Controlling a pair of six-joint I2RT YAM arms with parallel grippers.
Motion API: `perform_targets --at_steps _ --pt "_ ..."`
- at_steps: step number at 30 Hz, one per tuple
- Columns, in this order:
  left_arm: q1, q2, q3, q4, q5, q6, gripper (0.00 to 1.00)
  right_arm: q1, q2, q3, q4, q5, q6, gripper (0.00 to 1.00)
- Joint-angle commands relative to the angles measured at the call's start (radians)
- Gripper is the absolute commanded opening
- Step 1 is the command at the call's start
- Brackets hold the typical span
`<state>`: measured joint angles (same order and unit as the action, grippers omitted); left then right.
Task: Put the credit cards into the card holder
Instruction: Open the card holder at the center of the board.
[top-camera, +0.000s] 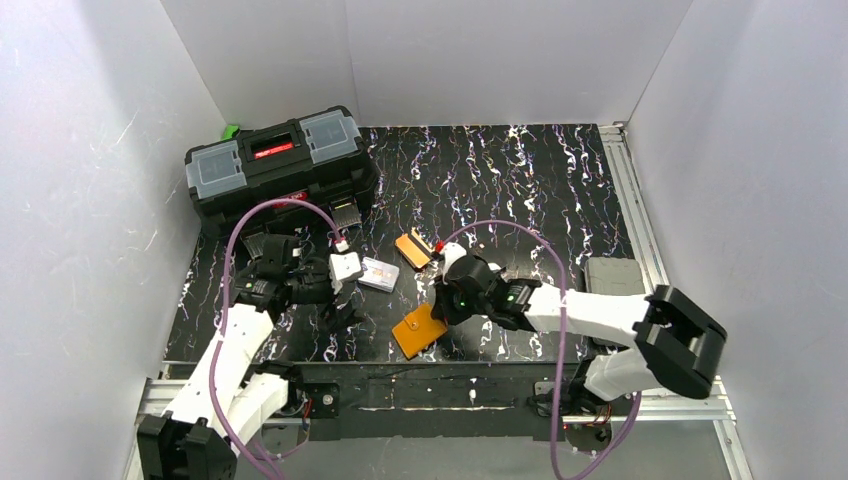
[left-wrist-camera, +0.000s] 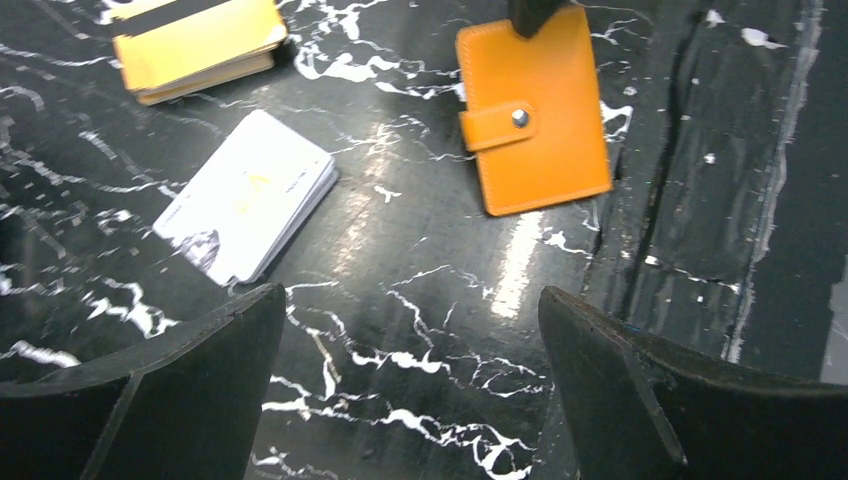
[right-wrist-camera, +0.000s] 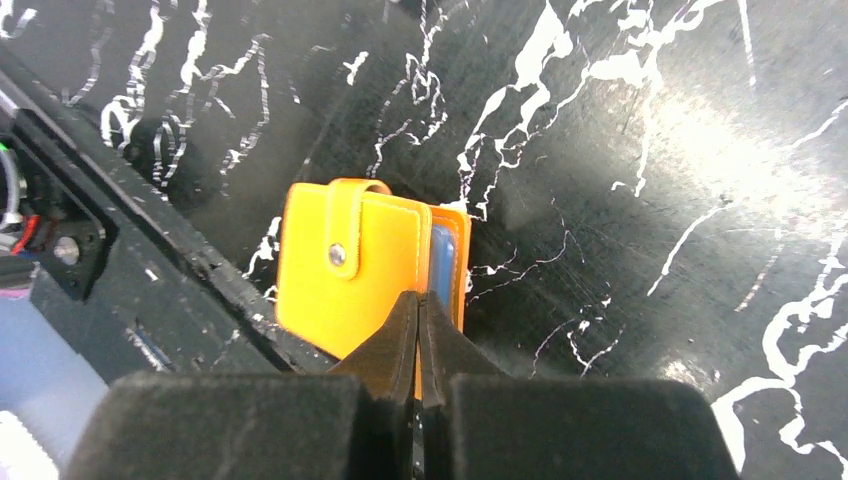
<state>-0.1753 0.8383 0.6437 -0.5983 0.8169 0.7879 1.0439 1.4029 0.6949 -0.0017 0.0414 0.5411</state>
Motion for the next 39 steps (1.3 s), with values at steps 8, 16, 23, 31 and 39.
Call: perform_targets --at_steps 8,16,23,31,39 --pt "-0.083 0.229 0.145 -0.005 0.244 -0.026 0.98 0.028 -0.225 0.021 -0.068 0.056 -0.164 0.01" --pt "-0.154 0.389 0.192 0.012 0.287 0.083 0.98 0.077 -0.246 0.085 -0.104 0.102 -0.312 0.01" --pt "-0.165 0.478 0.237 0.049 0.317 0.092 0.98 0.122 -0.253 0.158 -0.112 0.137 -0.365 0.01" --pt "-0.165 0.515 0.273 0.010 0.349 0.119 0.98 0.179 -0.244 0.250 -0.115 0.173 -0.428 0.01" --pt "-0.165 0.502 0.323 -0.141 0.405 0.207 0.83 0.196 -0.250 0.308 -0.105 0.203 -0.456 0.01"
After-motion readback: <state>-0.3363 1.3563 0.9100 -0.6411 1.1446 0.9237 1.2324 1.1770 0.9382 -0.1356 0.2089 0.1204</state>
